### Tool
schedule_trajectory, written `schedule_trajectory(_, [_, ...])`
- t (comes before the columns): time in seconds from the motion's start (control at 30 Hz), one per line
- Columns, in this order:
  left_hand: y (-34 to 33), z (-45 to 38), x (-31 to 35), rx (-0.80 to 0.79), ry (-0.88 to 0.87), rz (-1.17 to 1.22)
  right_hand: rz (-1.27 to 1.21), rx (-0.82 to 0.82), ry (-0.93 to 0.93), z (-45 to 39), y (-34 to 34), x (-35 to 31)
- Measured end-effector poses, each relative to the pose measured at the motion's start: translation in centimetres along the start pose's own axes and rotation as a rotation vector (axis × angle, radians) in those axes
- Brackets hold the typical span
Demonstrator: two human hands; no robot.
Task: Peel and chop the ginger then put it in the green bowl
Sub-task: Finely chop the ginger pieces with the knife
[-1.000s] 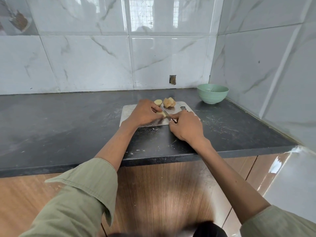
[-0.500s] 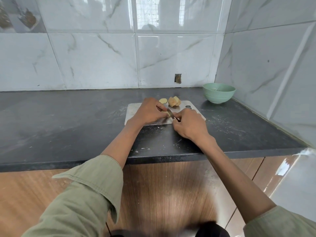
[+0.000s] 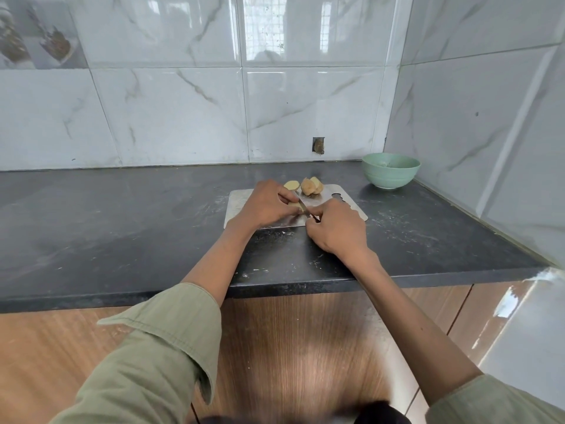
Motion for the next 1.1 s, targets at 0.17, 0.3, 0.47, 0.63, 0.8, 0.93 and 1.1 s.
schedule_trajectory(0.17, [0.5, -0.2, -0.4, 0.024, 0.002, -0.052, -0.024, 0.061, 0.008, 0.4, 0.7, -0.1])
schedule_trajectory(0.3, [0.4, -0.4, -1.0, 0.029, 0.041, -0.005, -0.025, 0.075, 0.022, 0.6, 0.7, -0.4])
schedule_trajectory(0.47, [0.7, -0.4, -0.8, 0.036, 0.019, -0.007, 0.014, 0.053, 0.029, 0.5, 0.5, -0.7])
schedule_trajectory(0.63, [0.5, -0.1, -0.7, 0.021, 0.01, 0.011, 0.07, -0.008, 0.051, -0.5, -0.1, -1.4])
schedule_trajectory(0.8, [0.8, 0.3, -0.3, 0.025, 0.008, 0.038, 0.036, -0.094, 0.027, -1.1, -0.6, -1.3])
schedule_trajectory(0.93, [0.8, 0.3, -0.1, 0.035, 0.007, 0.037, -0.006, -0.073, 0.03, -0.6, -0.4, -0.7])
schedule_trajectory(1.1, [0.8, 0.2, -0.6, 0.047, 0.015, 0.059, -0.005, -0.035, 0.02, -0.8, -0.5, -0.9])
Point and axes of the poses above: each hand's wrist, its own z-axis away from the middle knuckle, its own y-axis out of the back of the hand, x = y × z, the point moved 9 cm from there along -z, towards the middle knuckle, and after that the axes turned 4 degrees about z, right-handed, at the moved point
